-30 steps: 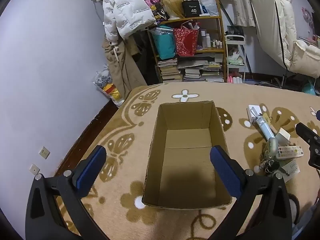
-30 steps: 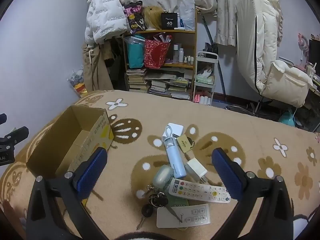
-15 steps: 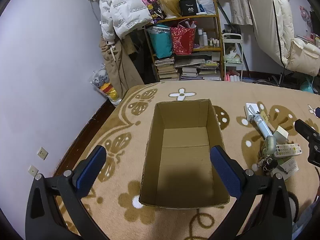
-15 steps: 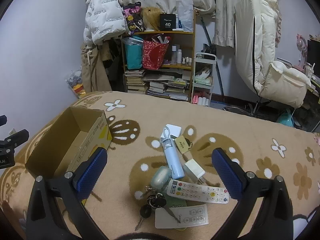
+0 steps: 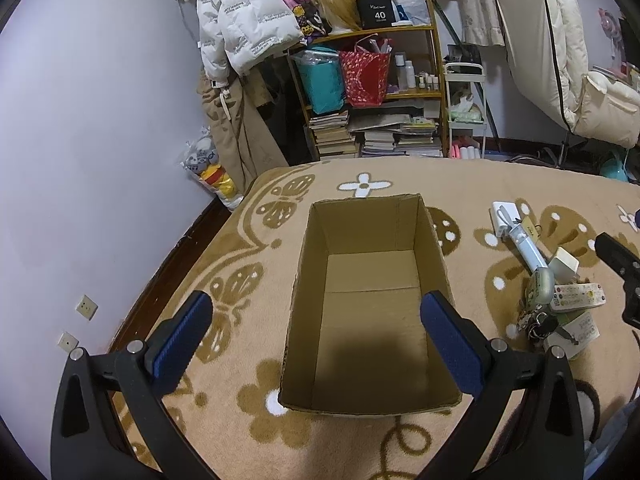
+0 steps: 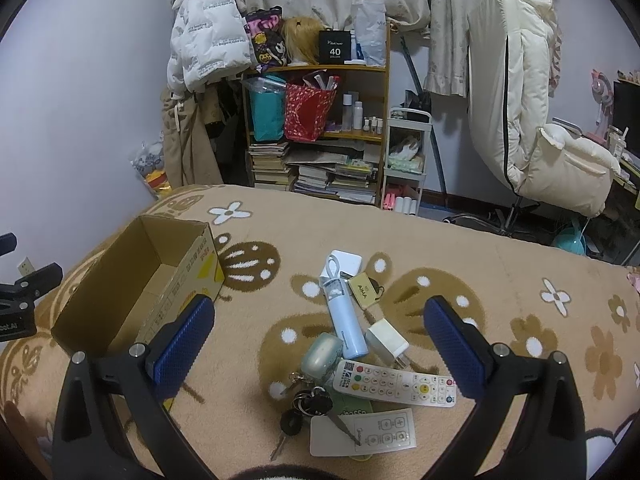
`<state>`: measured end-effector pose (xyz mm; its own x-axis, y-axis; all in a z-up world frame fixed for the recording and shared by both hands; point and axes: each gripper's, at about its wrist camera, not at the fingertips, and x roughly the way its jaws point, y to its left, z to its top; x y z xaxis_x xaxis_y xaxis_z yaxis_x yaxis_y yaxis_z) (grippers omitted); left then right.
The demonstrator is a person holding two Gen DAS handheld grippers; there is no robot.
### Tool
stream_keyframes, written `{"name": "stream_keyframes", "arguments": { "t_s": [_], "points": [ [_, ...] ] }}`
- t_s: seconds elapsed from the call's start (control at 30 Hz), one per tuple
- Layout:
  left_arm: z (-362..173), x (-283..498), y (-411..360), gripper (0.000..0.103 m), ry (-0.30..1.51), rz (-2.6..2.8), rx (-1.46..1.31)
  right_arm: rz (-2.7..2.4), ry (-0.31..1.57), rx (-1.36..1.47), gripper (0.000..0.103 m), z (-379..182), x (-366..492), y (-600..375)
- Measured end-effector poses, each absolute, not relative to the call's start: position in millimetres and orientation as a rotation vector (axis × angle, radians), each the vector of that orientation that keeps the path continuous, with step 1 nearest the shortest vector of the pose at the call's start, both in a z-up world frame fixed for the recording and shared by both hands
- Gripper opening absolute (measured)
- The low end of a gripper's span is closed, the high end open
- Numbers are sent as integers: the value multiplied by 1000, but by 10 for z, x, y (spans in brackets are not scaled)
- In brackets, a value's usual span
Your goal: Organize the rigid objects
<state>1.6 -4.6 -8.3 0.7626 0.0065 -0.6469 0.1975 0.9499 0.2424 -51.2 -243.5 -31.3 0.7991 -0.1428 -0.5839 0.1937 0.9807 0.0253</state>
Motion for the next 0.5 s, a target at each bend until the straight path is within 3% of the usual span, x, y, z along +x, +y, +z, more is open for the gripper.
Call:
{"name": "stream_keyframes", "arguments": {
  "t_s": [0.5],
  "points": [
    [-70, 18, -39, 103, 695, -108, 295, -183, 627, 48, 103, -296, -493, -2356]
  ]
}}
